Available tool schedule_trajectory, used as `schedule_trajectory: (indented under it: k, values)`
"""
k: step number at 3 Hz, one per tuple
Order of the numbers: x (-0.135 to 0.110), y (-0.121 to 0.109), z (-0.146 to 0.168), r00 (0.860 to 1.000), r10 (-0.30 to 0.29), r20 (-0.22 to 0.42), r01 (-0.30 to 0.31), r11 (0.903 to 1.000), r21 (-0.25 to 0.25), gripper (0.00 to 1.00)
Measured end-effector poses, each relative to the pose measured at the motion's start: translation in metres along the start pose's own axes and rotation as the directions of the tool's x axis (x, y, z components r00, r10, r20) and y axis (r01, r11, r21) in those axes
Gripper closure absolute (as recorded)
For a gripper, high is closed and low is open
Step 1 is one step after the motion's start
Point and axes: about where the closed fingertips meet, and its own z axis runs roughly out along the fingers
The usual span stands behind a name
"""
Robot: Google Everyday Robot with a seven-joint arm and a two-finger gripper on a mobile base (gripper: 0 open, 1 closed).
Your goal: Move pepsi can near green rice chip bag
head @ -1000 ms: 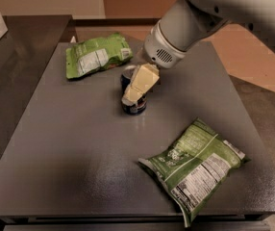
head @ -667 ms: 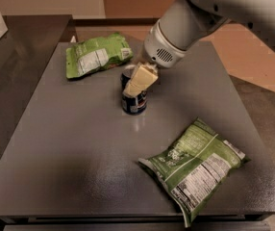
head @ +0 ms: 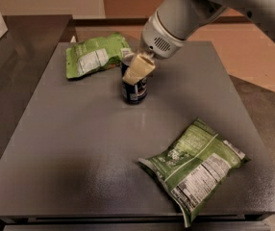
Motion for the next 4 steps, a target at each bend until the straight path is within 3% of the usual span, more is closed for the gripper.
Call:
schedule_trajectory:
  k: [1, 2, 4]
  values:
    - [-0.011, -0.021, -0.005, 0.998, 0.069, 0.005, -0.069, 0.9963, 0.052, 1.00]
    - [-0.018, -0.046, -0.004, 0.989, 0.148, 0.016, -0.148, 0.9851, 0.087, 1.00]
    - [-0.029, -0.081, 0.018, 0.967, 0.250, 0.052, -0.254, 0.9622, 0.098, 1.00]
